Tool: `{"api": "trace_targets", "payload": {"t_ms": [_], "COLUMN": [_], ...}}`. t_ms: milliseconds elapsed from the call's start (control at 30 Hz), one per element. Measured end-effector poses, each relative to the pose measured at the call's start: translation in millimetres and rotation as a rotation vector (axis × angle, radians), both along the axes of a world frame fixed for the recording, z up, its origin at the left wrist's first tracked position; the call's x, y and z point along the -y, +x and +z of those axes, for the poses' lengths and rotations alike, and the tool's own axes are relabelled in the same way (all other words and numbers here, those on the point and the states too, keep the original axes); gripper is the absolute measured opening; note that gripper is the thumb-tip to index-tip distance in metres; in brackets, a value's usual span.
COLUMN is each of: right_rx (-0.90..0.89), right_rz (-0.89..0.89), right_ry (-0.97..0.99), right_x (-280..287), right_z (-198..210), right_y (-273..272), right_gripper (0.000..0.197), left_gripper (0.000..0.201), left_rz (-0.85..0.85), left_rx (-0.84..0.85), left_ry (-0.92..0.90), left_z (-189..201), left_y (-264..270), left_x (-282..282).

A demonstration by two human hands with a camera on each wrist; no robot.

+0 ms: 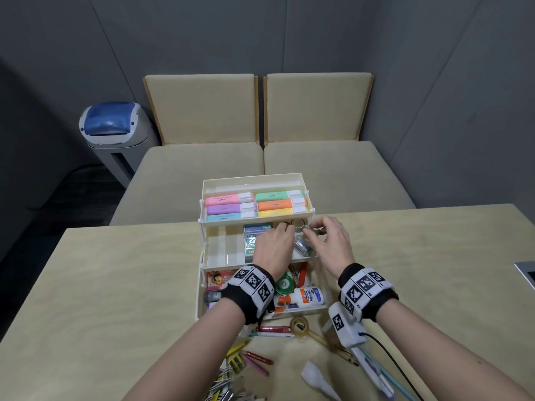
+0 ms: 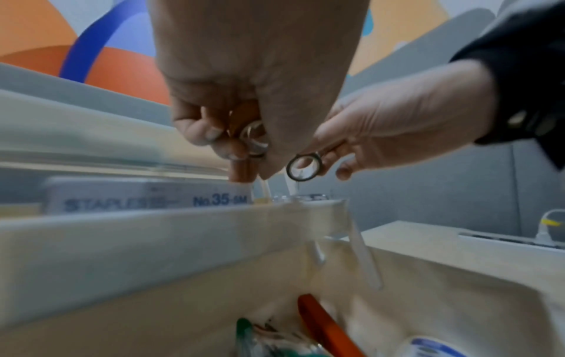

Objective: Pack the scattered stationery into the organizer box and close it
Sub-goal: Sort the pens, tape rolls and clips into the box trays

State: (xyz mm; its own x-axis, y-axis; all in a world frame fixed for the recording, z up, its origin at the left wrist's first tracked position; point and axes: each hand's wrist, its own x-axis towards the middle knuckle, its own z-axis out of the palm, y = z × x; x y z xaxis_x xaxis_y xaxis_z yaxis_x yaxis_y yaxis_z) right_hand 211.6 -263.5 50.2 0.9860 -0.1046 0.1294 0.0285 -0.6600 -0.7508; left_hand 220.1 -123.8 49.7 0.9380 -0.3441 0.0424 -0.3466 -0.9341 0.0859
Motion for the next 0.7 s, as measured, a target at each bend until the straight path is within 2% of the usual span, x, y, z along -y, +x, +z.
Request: {"api": "trace_targets", "payload": {"t_ms": [100, 300, 500, 700], "right_rx": [-0.03, -0.112, -0.171, -0.203], "right_rz": [-0.011, 0.024, 0.065, 0.232], "right_ry": [-0.011, -0.13, -0.246, -0.387], "right_x": [-2.0, -9.1, -17.1, -24.7], "right_z": [-0.2, 1.8, 1.9, 2.7], "right_y": [2.4, 10.8, 19.0, 23.7], "right_gripper": [0.011, 0.017, 0.018, 0.021], "left_gripper": [0.01, 0.011, 0.023, 0.029], "left_rz": [-0.063, -0.031, -0.053, 0.003], "left_rx": [-0.047, -0.102, -0.072, -0.046], "left_ry": [0.005, 0.019, -0.148, -0.326], "left_z": [-1.1, 7.6, -4.7, -1.1], "left_y": [3.1, 12.7, -5.6, -20.4], "left_x": [-2.1, 2.3, -15.8, -23.0]}}
